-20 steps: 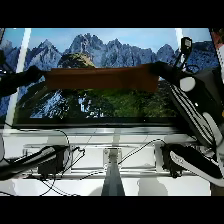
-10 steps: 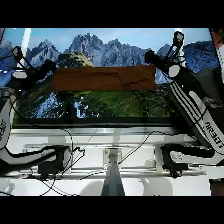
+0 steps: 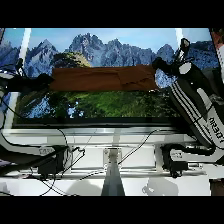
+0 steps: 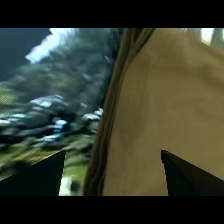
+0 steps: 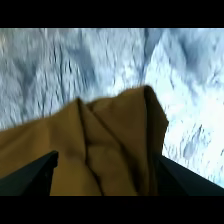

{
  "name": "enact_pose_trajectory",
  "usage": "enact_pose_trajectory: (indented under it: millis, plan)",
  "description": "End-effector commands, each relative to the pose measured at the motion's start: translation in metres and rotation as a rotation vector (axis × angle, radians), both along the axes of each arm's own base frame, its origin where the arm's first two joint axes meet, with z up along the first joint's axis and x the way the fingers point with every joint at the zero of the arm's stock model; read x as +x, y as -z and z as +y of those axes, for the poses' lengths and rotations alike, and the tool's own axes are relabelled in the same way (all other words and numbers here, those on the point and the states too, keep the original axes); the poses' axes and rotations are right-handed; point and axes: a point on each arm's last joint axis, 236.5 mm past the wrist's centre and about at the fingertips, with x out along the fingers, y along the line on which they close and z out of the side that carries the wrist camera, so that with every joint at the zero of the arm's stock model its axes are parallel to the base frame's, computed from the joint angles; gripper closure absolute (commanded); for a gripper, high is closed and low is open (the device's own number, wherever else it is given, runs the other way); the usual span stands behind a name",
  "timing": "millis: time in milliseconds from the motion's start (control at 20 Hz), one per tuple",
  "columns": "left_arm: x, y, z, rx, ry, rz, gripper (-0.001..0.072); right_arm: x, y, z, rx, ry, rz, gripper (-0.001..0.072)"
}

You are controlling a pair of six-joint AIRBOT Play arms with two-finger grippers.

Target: Fold the clothes and pants, and hang the long-sleeved shirts on hangers.

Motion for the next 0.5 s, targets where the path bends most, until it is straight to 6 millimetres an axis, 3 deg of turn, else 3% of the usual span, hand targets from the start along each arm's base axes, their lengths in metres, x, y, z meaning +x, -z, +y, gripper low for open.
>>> enact_pose_trajectory:
  millis: [0,50,100,150,200,250,300,350,400,450]
  plan:
    - [0.008,0.013,-0.027,-0.04,0.132,-0.006,0.0256,-0.018,0.01,0.009,-0.006,-0.08,0.08,0.0057]
    - [0.018,0.015,-0.031,-0.002,0.149,-0.046,0.0292,-0.021,0.01,0.017,-0.03,-0.141,0.085,0.006]
    - [0.028,0.016,-0.031,0.049,0.15,-0.078,0.0292,-0.022,0.006,0.027,-0.048,-0.192,0.078,0.0109]
    - [0.036,0.016,-0.033,0.08,0.143,-0.101,0.0296,-0.019,0.0,0.039,-0.06,-0.226,0.054,0.0245]
    - [0.042,0.016,-0.036,0.099,0.144,-0.118,0.0394,-0.013,-0.007,0.05,-0.066,-0.242,0.023,0.0354]
    - [0.044,0.014,-0.041,0.103,0.155,-0.124,0.0655,-0.007,-0.016,0.063,-0.072,-0.26,-0.015,0.04]
    - [0.045,0.01,-0.047,0.097,0.175,-0.127,0.0698,-0.003,-0.022,0.077,-0.075,-0.281,-0.042,0.0418]
    - [0.044,0.003,-0.049,0.101,0.206,-0.128,0.0698,0.0,-0.026,0.093,-0.076,-0.308,-0.062,0.0594]
    - [0.042,-0.009,-0.05,0.125,0.267,-0.128,0.0699,0.002,-0.03,0.109,-0.076,-0.336,-0.077,0.0698]
    - [0.037,-0.024,-0.048,0.157,0.322,-0.12,0.0699,0.003,-0.032,0.124,-0.075,-0.359,-0.091,0.0699]
